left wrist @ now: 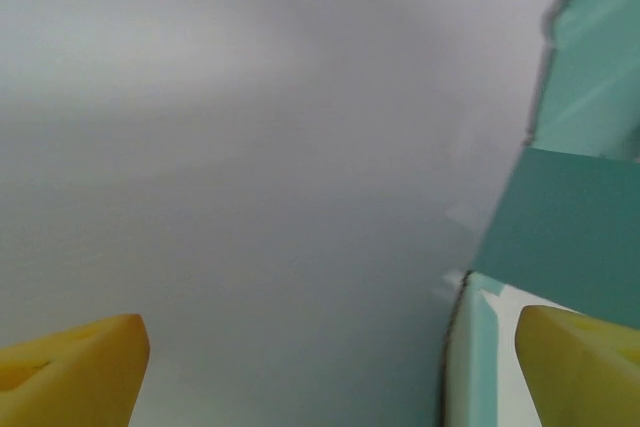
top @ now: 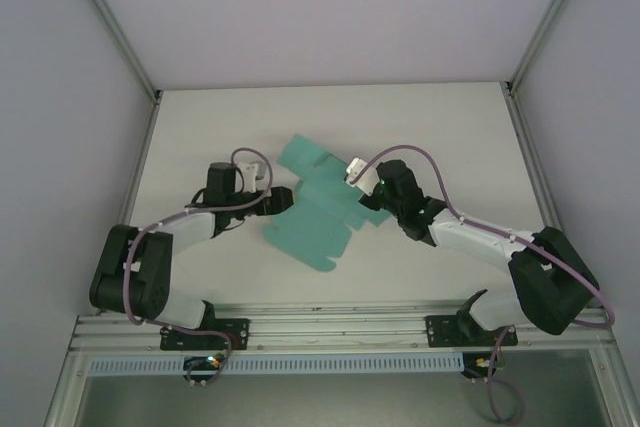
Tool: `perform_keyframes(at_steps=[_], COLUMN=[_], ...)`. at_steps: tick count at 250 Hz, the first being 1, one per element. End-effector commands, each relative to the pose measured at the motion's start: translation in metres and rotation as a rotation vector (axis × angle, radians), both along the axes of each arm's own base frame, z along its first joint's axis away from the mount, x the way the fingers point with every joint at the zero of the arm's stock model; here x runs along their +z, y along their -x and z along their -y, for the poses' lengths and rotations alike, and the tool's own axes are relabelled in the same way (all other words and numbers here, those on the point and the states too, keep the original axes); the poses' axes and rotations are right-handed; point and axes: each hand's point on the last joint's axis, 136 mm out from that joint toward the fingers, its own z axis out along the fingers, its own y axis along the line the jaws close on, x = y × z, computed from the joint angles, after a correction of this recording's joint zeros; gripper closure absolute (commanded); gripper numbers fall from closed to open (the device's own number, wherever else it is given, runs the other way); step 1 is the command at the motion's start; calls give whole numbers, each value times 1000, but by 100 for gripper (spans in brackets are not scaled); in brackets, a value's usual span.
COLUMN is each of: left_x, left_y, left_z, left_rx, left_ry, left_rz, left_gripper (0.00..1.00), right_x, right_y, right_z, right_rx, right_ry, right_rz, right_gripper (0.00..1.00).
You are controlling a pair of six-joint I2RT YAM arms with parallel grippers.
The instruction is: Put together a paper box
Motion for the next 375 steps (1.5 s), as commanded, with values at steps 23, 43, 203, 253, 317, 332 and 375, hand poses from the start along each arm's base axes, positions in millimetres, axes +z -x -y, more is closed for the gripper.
perform_keyframes(at_steps=[23,43,203,253,317,332,375], left_x=[19,21,14,36,62,66,64], left_y=[-11,-17,-4,2,-44,-55,-84], left_z=[31,36,4,-29,-93,-102,-105], left_rx=[-104,-101,-18,112,447,482,472], left_ry=[62,64,-194,-279,-260,-243,-274], left_rz=[94,103,94,132,110,132,160], left_gripper=[10,17,0,0,0,0,0], right_x=[12,13,9,36,28,24,11], right_y=[5,6,-5,-19,-25,-31,-39], right_z=[-12,-13,8,3,-18,-18,-22], right_rx=[49,57,27,99,211,187,165], right_ry=[-77,-87,140,304,537,589,667], right_rz=[-17,-15,39,155,274,318,356], right_gripper=[100,100,100,100,100,100,100])
